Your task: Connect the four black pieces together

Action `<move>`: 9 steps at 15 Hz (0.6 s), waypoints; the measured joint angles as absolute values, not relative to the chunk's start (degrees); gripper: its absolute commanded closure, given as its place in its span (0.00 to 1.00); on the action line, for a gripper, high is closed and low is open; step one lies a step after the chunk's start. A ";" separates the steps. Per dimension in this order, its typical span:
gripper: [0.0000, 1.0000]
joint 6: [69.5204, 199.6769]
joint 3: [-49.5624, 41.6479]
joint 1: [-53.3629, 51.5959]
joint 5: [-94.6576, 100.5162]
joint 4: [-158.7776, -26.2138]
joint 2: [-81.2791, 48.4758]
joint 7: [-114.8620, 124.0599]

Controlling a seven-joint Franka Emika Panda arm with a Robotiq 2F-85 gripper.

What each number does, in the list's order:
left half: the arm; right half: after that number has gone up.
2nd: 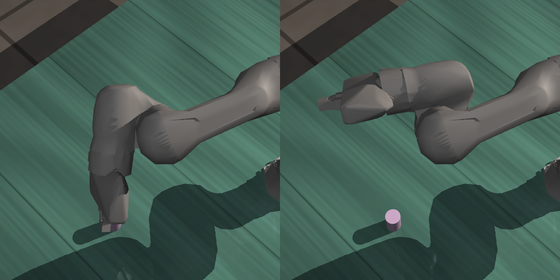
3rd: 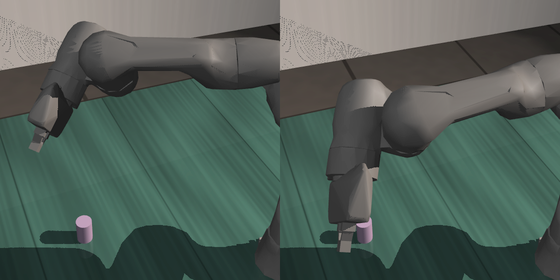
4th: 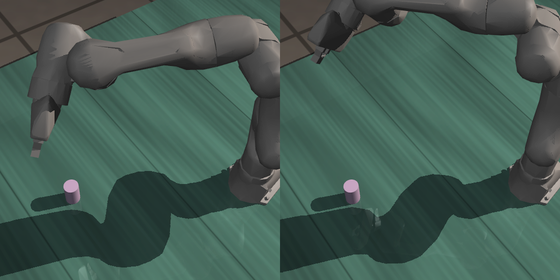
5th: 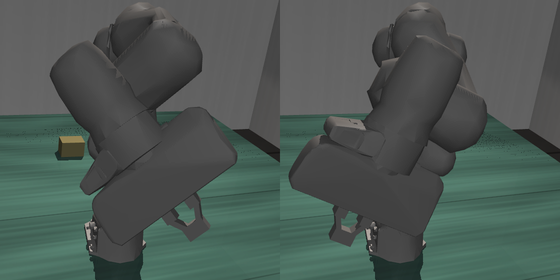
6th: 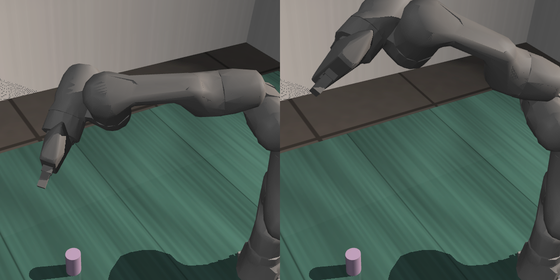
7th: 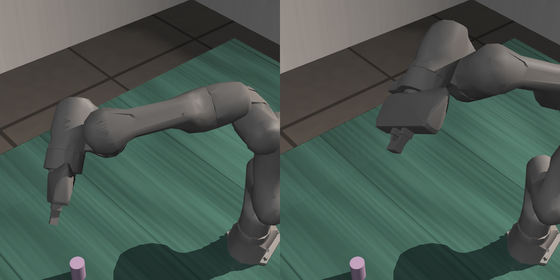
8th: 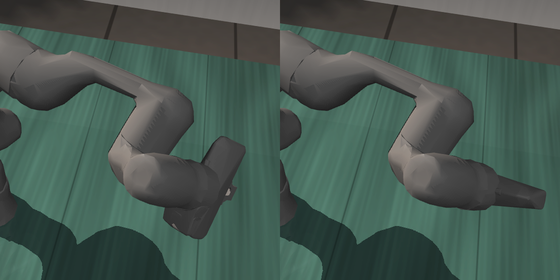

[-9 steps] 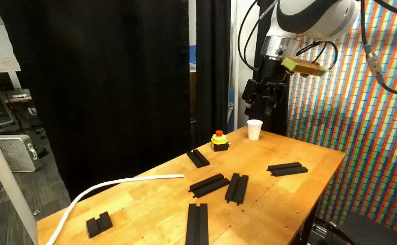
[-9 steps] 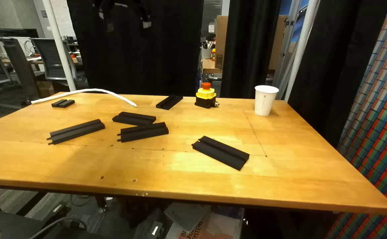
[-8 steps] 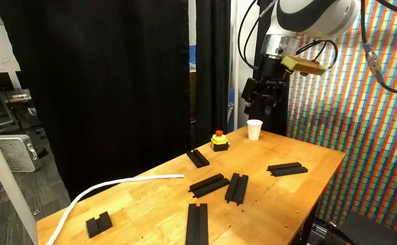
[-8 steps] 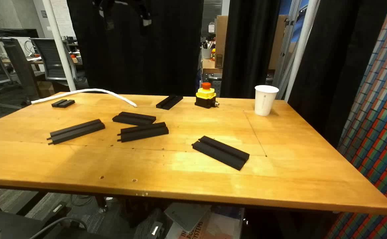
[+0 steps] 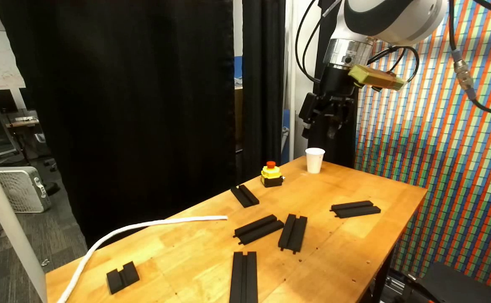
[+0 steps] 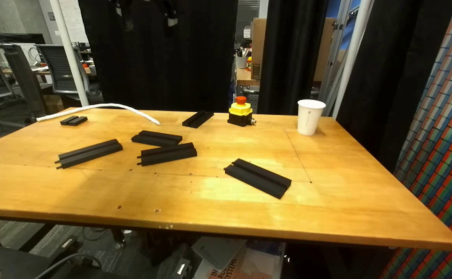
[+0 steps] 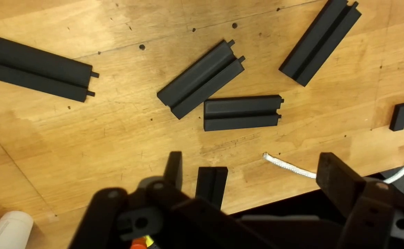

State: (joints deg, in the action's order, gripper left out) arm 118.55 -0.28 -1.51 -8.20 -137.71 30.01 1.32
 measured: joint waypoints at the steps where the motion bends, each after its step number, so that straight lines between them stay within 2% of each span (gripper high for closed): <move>1: 0.00 118.61 -0.30 -1.12 -8.05 -137.93 29.81 1.40; 9: 0.00 125.41 -4.86 3.72 1.84 -144.07 28.37 -8.09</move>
State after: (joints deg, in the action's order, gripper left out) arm 125.41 -4.86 3.72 1.84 -144.07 28.37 -8.09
